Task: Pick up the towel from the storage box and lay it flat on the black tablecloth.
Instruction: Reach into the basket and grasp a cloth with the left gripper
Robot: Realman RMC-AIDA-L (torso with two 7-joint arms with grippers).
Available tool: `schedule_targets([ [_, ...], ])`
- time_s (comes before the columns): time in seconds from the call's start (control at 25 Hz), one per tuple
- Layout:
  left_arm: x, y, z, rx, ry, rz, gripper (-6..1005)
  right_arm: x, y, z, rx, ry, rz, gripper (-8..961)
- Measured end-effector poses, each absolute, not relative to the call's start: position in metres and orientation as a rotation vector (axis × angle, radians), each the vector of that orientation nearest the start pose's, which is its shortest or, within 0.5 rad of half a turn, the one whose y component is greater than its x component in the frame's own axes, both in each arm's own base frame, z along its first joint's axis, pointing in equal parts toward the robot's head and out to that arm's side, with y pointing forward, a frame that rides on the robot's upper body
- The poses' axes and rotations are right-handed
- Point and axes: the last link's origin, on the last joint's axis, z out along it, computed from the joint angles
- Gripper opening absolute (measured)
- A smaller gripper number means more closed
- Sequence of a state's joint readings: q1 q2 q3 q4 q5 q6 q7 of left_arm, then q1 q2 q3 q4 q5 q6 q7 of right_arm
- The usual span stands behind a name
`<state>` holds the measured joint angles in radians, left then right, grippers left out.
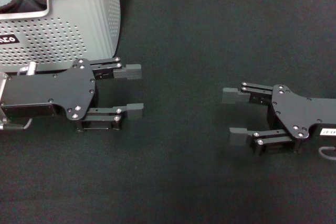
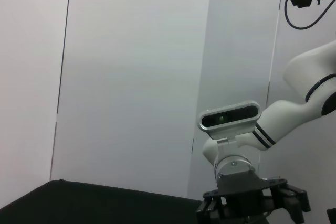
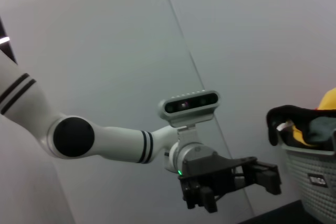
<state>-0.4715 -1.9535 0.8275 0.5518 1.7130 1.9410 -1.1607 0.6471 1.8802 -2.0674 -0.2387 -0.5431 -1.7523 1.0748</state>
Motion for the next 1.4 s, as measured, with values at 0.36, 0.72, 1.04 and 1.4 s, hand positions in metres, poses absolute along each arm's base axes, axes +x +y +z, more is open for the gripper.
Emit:
schedule_targets([
  [0.36, -0.252, 0.282, 0.042, -2.853, -0.23, -1.126, 736, 0.207, 0.292, -0.019, -2.962, 0.406, 1.341, 857],
  [0.72, -0.24, 0.301, 0.075, -2.782, -0.234, -1.083, 737, 0.206, 0.291, -0.02, -2.943, 0.415, 1.37, 857],
  [1.04, -0.201, 0.339, 0.176, -2.386, -0.282, -0.622, 736, 0.208, 0.289, -0.026, -2.914, 0.441, 1.371, 857],
  [1.4, -0.212, 0.347, 0.209, -2.071, -0.38, -0.044, 736, 0.216, 0.285, -0.036, -2.867, 0.513, 1.339, 858],
])
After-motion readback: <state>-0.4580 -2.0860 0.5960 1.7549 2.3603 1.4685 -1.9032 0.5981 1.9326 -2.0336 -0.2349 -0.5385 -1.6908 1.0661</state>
